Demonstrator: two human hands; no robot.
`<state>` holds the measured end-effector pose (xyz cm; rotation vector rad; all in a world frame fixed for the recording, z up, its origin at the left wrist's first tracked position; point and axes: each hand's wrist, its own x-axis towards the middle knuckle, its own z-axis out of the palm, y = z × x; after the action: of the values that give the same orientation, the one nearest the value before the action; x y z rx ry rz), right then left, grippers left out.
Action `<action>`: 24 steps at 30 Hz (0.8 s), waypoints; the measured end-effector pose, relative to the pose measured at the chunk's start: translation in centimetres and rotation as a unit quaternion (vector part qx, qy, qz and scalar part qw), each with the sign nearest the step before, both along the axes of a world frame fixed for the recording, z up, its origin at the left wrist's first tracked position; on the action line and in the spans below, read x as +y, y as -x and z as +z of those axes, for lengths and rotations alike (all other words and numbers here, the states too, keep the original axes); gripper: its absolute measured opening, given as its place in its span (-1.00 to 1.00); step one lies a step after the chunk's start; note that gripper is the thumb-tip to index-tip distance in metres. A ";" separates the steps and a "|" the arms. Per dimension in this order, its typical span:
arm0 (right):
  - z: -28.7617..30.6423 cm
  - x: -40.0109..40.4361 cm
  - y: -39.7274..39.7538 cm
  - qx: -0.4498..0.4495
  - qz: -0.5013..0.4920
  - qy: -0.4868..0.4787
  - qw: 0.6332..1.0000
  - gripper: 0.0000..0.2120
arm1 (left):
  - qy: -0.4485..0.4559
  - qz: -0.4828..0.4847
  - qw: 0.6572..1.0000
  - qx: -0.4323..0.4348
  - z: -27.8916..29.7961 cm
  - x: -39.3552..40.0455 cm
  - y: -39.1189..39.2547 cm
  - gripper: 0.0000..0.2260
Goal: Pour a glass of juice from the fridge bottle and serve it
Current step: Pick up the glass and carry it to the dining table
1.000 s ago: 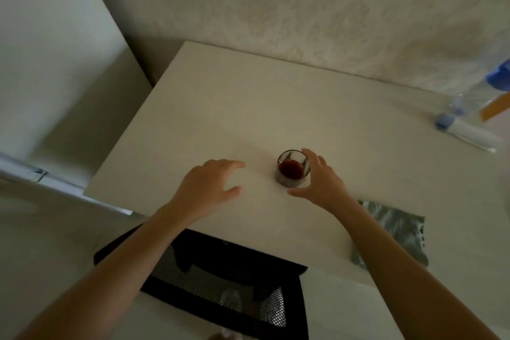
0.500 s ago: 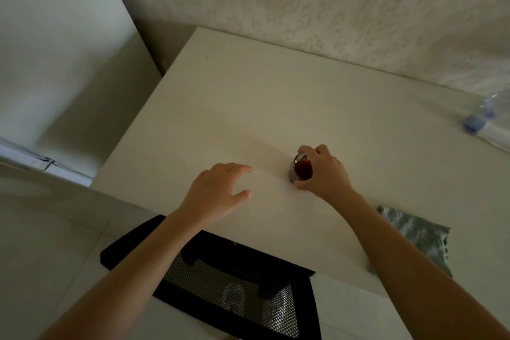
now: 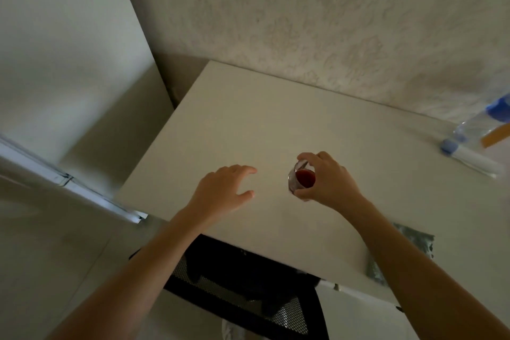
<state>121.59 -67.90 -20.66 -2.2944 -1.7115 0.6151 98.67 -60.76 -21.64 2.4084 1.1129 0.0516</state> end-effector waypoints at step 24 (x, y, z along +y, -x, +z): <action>18.2 -3.0 23.6 0.014 0.491 -0.140 0.860 -0.29 | -0.188 0.420 0.888 -0.020 15.6 -22.2 24.4 -0.58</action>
<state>97.95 -70.91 -2.50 -1.0794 -2.6795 0.4762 74.27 -82.95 -6.08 1.9983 2.2032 0.6460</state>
